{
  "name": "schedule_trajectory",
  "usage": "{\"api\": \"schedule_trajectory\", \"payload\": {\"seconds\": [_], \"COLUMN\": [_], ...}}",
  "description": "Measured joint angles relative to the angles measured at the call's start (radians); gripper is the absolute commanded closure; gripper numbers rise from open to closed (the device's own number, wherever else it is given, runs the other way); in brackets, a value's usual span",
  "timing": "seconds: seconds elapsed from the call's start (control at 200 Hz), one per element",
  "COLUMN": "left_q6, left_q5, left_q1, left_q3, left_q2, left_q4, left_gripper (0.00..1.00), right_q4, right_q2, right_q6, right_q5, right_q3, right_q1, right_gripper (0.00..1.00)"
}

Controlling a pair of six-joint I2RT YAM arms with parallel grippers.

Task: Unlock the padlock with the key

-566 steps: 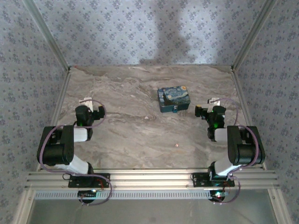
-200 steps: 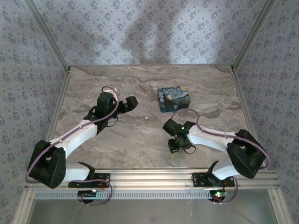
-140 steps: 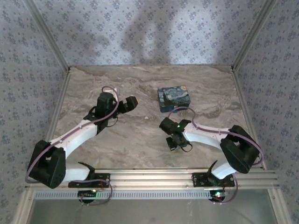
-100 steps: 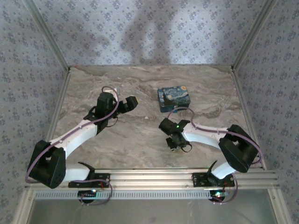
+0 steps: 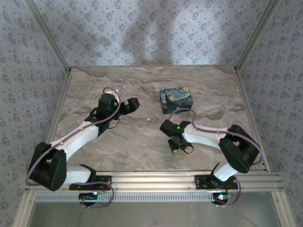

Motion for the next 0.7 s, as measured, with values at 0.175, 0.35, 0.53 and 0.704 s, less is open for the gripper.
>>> {"api": "schedule_trajectory", "payload": {"seconds": [0.175,0.35,0.53,0.704], "left_q6": [0.0,-0.005,-0.032,-0.045], "left_q5": [-0.012,-0.012,0.012,0.049], "left_q1": [0.0,0.0,0.0,0.0], "left_q3": [0.0,0.0,0.013,0.052], "left_q2": [-0.001,-0.016,-0.041,-0.071], "left_q4": [-0.009,-0.027,-0.055,-0.085], "left_gripper": [0.02,0.02,0.02,0.03], "right_q4": [-0.001,0.0,0.02,0.138], "right_q2": [-0.001,-0.034,-0.098,-0.198], "right_q6": [0.001,-0.027,-0.125,-0.291], "right_q5": [0.016,0.061,0.143,0.235], "right_q3": [0.0,0.0,0.014,0.021], "right_q1": [0.001,0.001,0.002,0.007], "right_gripper": [1.0,1.0,1.0,1.0]}}
